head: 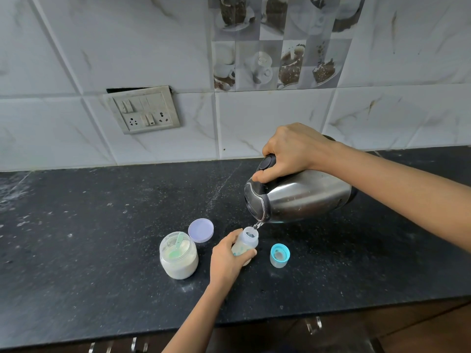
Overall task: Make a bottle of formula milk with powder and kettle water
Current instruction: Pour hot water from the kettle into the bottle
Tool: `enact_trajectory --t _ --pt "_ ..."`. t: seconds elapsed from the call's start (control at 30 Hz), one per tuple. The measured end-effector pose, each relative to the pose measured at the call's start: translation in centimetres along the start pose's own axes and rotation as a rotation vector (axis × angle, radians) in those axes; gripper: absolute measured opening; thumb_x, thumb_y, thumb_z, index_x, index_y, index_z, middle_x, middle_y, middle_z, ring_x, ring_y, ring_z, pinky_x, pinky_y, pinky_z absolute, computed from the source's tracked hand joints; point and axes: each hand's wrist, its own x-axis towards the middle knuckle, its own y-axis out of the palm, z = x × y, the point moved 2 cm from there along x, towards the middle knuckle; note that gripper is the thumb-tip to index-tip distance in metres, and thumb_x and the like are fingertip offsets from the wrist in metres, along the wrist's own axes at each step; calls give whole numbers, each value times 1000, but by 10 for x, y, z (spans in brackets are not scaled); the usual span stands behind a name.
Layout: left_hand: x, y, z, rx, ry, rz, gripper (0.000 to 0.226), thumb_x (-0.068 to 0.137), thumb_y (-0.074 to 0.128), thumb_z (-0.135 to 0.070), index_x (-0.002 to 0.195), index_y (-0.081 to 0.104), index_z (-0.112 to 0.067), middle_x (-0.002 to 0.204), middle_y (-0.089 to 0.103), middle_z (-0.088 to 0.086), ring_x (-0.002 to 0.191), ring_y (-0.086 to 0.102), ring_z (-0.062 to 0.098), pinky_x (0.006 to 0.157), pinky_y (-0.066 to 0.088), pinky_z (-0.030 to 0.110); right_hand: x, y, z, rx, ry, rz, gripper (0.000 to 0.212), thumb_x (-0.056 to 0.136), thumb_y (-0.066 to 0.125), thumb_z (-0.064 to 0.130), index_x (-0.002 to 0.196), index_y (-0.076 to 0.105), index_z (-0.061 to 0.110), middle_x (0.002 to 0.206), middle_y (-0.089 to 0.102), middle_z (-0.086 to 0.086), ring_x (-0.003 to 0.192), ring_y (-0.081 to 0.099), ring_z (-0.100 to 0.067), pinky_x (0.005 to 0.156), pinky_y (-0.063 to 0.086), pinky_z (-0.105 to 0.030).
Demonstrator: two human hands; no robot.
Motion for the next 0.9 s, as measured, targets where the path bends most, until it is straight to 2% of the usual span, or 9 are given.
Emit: enact_trajectory --t 0.3,0.5,0.57,0.73,0.9 --pt "-2 -4 -2 13 -2 -13 62 65 82 -35 122 60 -35 114 65 -20 107 58 2 95 49 30 3 -3 5 -39 -11 7 64 73 60 69 59 57 7 45 39 -1 51 40 -23 46 27 -27" --pt "-4 -5 -5 12 -6 -13 60 66 84 -32 121 60 -35 113 65 -20 107 58 2 94 49 27 5 -6 7 -55 -36 -8 65 72 58 71 58 56 8 46 41 -1 53 44 -26 46 27 -28" --pt "-5 -6 -5 9 -4 -19 59 65 83 -33 118 60 -37 111 65 -21 105 58 2 94 49 28 5 -7 7 -56 -38 -15 64 72 58 71 58 55 8 46 42 -1 54 45 -26 48 30 -29" --pt "-6 -6 -5 8 -7 -21 56 65 84 -33 115 58 -40 112 65 -19 108 58 4 95 49 30 1 -8 7 -7 -17 -46 64 72 62 67 56 53 6 43 35 -1 49 35 -23 48 30 -30" --pt "-6 -6 -4 13 -23 -11 60 67 83 -33 121 57 -36 119 64 -16 113 56 8 101 47 38 -2 -7 7 24 -2 -43 64 72 62 67 56 55 6 42 36 0 49 38 -22 48 31 -31"
